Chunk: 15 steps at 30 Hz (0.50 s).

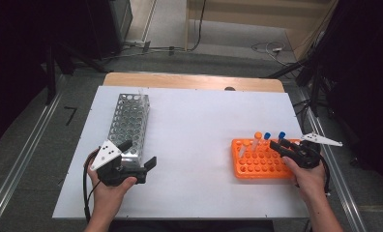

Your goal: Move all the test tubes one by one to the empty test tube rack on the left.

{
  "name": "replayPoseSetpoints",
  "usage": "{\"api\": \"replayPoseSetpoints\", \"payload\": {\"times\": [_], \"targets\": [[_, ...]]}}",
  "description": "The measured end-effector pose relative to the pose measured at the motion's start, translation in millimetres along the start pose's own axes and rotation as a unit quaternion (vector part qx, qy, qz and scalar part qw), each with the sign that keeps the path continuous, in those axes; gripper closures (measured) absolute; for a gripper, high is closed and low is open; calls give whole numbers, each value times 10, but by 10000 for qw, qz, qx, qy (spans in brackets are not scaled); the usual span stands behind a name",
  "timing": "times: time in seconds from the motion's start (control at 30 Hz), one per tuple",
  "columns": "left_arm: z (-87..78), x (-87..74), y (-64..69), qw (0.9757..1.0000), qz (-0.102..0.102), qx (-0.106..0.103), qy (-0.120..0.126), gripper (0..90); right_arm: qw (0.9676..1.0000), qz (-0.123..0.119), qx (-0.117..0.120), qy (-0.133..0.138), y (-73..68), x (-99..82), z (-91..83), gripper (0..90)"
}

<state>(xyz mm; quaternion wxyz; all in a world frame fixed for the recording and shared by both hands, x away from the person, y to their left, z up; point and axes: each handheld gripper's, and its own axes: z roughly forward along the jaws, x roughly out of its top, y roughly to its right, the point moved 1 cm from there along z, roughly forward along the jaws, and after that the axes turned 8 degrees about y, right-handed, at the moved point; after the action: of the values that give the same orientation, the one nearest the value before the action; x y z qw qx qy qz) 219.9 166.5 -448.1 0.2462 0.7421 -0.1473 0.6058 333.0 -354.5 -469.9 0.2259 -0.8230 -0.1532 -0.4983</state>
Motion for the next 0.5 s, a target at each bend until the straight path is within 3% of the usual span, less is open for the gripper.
{"api": "replayPoseSetpoints", "payload": {"times": [0.3, 0.5], "targets": [[37, -27, 7, 10000, 0, 0, -63, 0, 9985, -333, -273, -328, -111, -44, 80, 675], [59, -37, 13, 10000, 26, 0, -91, 0, 9982, -407, -399, -195, -129, -93, 69, 709]]}}
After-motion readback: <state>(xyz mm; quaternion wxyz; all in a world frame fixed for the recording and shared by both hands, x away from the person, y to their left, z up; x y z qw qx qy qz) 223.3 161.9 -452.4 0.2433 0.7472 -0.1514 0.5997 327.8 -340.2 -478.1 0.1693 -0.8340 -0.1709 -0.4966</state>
